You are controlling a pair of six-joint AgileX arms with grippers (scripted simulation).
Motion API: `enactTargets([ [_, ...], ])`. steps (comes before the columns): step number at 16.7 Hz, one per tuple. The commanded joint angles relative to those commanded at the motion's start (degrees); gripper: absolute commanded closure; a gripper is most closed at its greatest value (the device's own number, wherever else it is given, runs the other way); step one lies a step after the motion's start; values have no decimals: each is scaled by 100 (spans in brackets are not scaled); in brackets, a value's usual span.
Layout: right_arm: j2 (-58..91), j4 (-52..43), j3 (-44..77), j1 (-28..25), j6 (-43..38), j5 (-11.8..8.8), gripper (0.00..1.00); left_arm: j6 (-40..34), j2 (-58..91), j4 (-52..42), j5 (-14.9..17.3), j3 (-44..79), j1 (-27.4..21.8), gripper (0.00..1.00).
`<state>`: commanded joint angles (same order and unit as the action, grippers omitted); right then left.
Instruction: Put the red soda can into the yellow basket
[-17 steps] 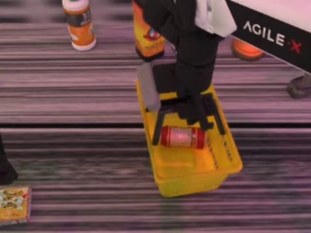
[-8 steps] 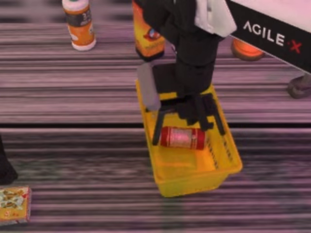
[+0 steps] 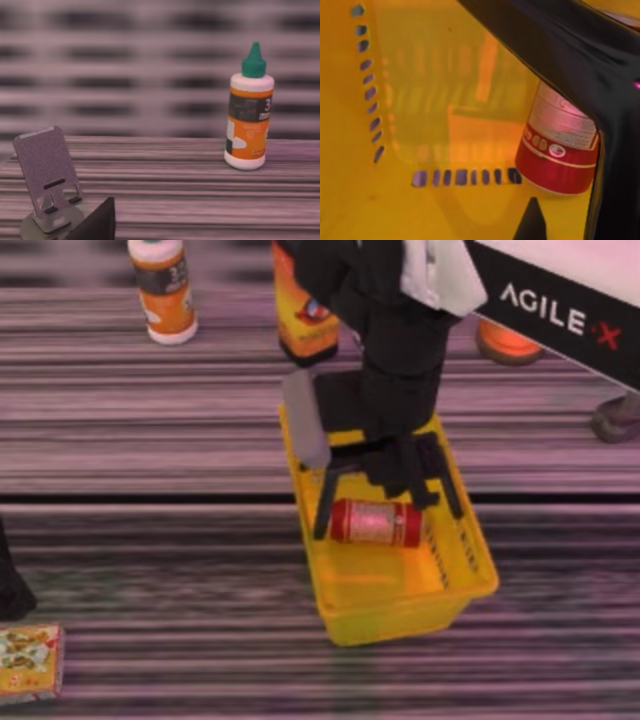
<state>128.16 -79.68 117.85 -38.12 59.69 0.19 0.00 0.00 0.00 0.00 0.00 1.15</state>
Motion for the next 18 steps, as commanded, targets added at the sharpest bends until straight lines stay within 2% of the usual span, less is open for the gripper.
enactTargets([
  [10,5,-22,25,10,4,1,100,0,0,0,0,0,0,0],
  [18,-143,-1051,906,166,212,0,100,0,0,0,0,0,0,0],
])
